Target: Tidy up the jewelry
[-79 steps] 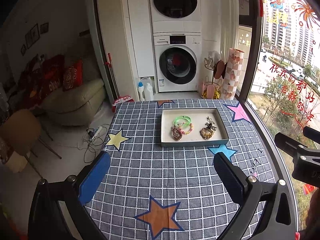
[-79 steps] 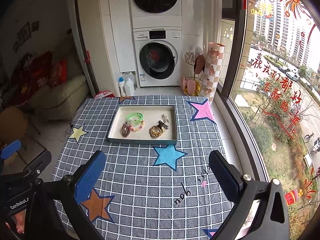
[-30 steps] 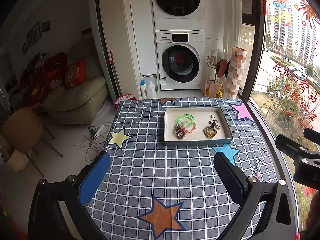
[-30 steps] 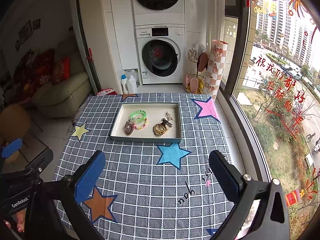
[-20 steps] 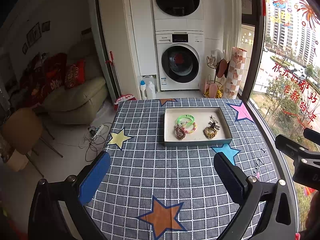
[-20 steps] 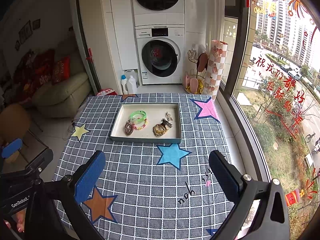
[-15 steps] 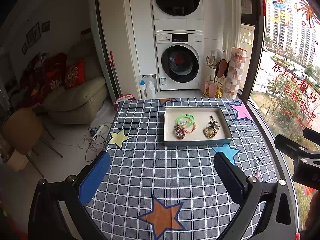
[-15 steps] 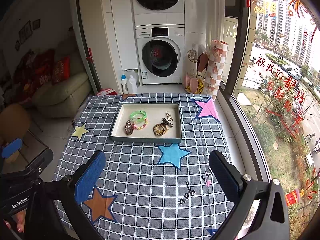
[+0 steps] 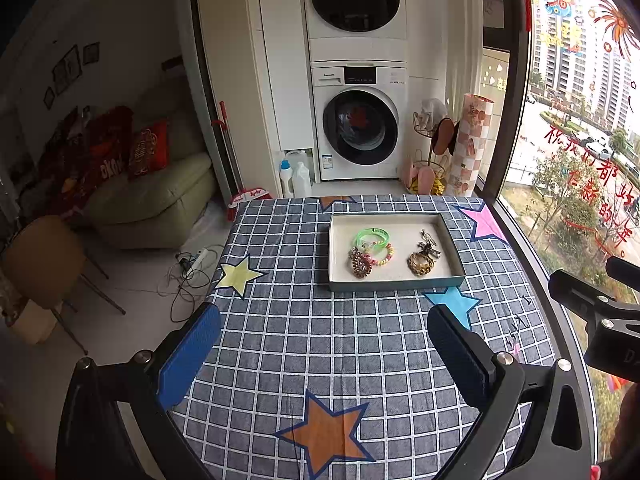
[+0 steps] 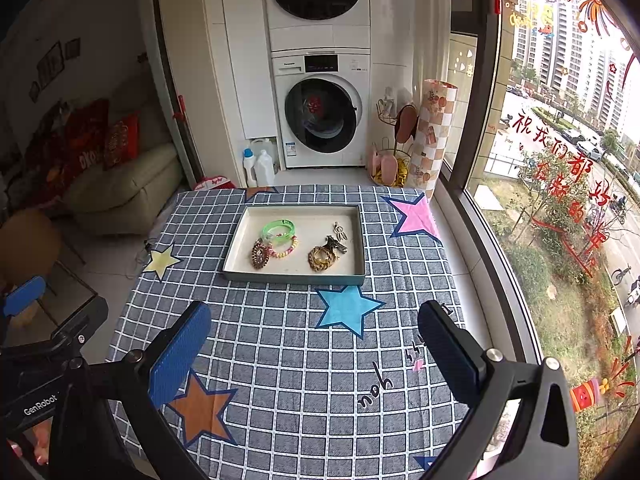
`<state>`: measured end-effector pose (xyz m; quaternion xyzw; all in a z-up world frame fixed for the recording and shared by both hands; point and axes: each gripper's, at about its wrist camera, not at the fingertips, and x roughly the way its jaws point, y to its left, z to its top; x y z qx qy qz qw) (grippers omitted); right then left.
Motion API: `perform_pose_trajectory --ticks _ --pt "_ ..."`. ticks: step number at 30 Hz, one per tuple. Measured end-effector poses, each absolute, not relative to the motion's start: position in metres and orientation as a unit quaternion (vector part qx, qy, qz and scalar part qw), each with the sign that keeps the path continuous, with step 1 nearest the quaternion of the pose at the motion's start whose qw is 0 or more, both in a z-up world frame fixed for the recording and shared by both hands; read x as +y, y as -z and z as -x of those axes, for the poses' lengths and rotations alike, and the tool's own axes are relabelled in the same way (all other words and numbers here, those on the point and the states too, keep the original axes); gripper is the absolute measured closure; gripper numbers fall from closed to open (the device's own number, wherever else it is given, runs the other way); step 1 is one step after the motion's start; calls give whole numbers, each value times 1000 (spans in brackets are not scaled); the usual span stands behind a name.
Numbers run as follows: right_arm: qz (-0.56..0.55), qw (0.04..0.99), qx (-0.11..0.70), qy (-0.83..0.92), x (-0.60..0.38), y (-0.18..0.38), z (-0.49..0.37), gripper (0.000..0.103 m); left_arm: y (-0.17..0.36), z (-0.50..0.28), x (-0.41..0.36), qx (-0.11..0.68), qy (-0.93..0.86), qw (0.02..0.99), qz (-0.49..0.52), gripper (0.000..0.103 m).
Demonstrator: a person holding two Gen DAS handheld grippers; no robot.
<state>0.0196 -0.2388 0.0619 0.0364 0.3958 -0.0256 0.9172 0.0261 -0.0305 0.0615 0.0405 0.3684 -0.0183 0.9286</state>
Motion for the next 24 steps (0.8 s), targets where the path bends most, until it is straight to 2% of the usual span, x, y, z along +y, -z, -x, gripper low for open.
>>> perform_pose_trajectory --ticks 24 --pt "-37 917 397 24 -237 -60 -19 0 -61 -26 -30 368 18 929 -41 0"
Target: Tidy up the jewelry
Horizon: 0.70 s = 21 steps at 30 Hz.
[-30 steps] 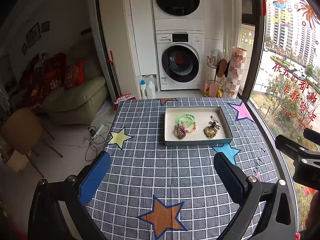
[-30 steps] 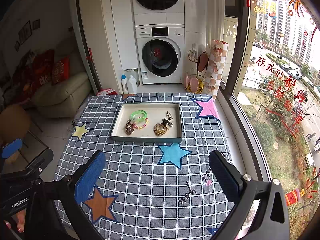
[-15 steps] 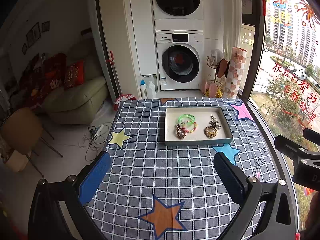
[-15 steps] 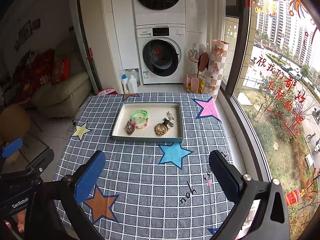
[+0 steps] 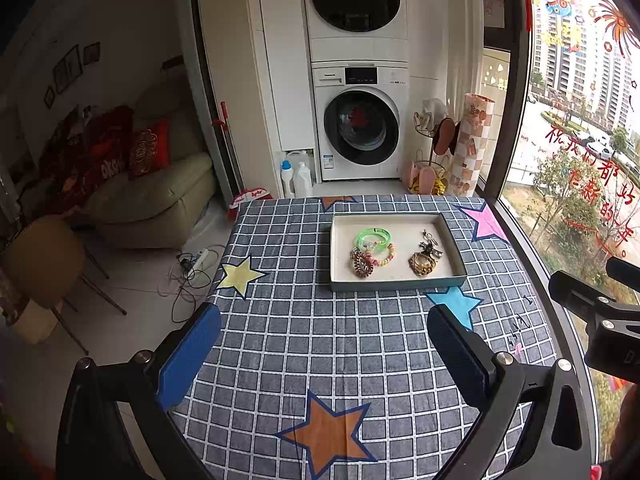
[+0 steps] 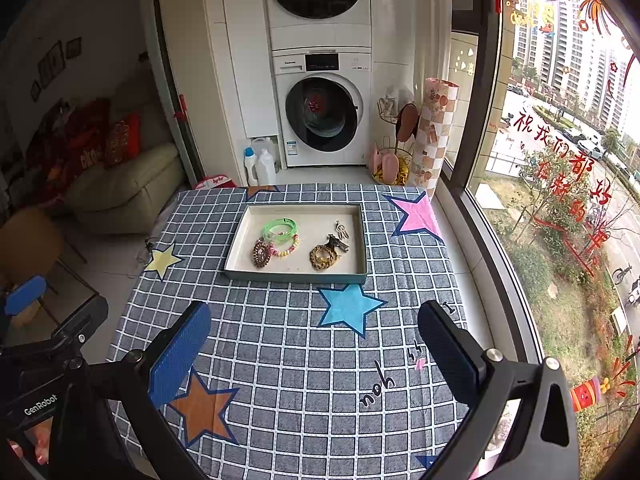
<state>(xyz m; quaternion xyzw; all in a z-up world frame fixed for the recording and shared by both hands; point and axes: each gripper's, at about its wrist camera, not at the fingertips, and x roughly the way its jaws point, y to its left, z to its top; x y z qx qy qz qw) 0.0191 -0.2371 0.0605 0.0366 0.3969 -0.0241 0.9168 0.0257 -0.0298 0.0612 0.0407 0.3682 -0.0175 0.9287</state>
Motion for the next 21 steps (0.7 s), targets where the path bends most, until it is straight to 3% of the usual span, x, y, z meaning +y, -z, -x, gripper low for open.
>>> perform_pose_trajectory --ticks 21 --pt "-36 916 398 22 -236 -59 -18 0 -59 -27 -24 371 15 927 -41 0"
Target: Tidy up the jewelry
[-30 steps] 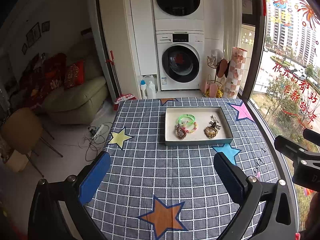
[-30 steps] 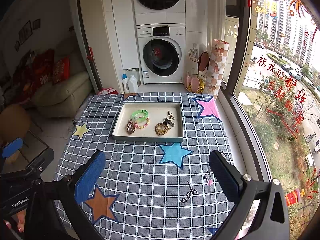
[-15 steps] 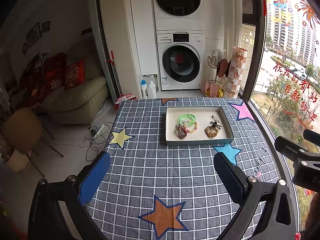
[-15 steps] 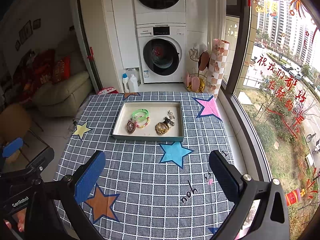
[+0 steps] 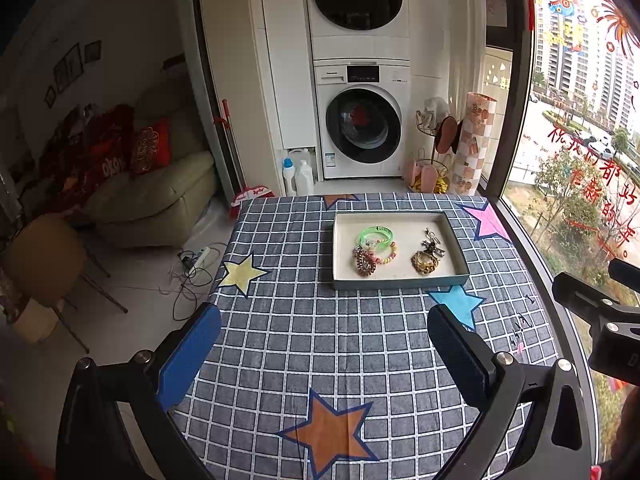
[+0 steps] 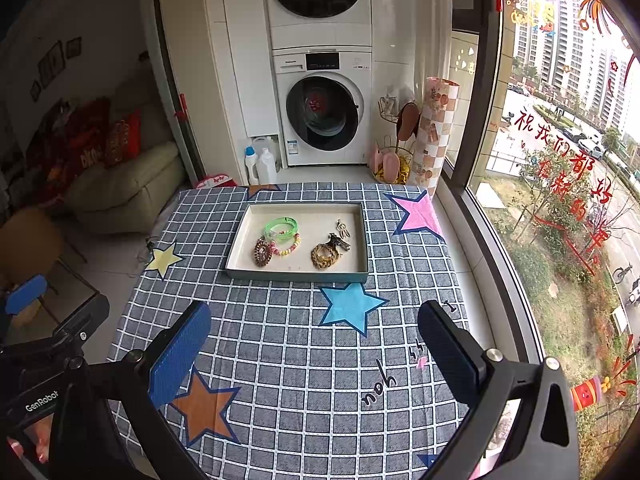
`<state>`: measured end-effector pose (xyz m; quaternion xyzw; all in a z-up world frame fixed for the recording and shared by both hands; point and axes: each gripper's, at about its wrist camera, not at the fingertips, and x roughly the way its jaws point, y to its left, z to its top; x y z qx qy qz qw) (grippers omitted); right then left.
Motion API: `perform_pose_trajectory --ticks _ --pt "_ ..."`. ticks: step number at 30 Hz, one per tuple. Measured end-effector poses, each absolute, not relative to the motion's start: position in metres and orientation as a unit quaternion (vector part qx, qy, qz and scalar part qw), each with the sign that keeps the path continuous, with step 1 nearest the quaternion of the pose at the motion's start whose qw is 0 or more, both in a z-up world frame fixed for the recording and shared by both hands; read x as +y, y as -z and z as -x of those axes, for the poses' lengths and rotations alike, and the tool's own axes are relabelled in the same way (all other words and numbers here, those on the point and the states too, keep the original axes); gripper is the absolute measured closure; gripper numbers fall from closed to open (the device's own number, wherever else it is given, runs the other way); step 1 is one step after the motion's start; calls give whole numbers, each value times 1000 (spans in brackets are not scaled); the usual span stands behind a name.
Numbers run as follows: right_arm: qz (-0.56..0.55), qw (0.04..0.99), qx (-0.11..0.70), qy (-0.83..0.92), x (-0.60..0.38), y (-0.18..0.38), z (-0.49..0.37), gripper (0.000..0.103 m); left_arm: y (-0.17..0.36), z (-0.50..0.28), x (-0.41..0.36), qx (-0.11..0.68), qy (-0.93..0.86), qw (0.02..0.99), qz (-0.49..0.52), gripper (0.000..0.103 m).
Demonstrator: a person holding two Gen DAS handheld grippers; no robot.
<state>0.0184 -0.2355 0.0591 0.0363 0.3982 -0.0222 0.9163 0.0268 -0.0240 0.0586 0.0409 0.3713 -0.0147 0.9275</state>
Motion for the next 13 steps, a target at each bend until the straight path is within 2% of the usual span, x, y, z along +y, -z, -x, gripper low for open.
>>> perform_pose_trajectory --ticks 13 --pt "-38 915 401 20 -231 -54 -17 0 -59 -25 -26 367 21 929 -43 0"
